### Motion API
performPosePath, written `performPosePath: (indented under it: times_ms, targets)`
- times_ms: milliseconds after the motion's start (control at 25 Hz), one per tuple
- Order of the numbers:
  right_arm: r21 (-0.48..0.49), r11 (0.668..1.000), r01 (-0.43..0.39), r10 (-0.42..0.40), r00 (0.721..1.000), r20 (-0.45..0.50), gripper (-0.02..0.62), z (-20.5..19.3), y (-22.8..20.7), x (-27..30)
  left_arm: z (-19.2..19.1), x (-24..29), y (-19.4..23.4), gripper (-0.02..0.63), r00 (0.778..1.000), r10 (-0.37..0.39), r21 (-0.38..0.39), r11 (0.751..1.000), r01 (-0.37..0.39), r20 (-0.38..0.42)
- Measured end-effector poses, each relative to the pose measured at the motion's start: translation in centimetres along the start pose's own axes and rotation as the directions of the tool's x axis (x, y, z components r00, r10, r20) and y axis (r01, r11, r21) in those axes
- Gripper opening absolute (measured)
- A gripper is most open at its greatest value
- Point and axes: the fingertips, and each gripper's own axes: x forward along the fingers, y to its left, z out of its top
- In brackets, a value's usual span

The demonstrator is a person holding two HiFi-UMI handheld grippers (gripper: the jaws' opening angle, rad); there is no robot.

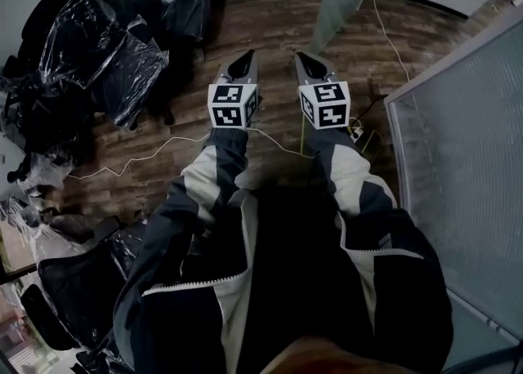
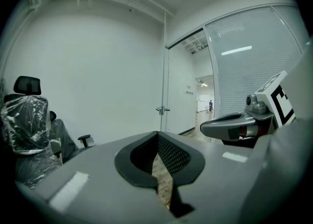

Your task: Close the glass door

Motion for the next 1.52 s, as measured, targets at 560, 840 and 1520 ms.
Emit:
performPosePath:
  times_ms: [560,840,1520]
  targets:
    - [-0.021,0.999,0.031,-0.032,0.999,-0.023,0.005,2.3,-5.8,16.4,1.1,13.6,12.2,0.003,1.0,-0.008,-0.037,0.999,0.009,0.008]
    - [-0.016,0.988,0.153,-0.154,0.988,-0.022,0.005,8.0,-9.8,29.6,5.4,24.4,22.2,0.003,0.992,-0.126,-0.029,0.992,0.126,0.025]
    - [0.032,0.966,0.255,-0.253,0.966,-0.06,0.005,11.7,-22.5,50.0,8.0,46.3,33.1,0.003,0.983,-0.186,-0.053,0.981,0.186,-0.003]
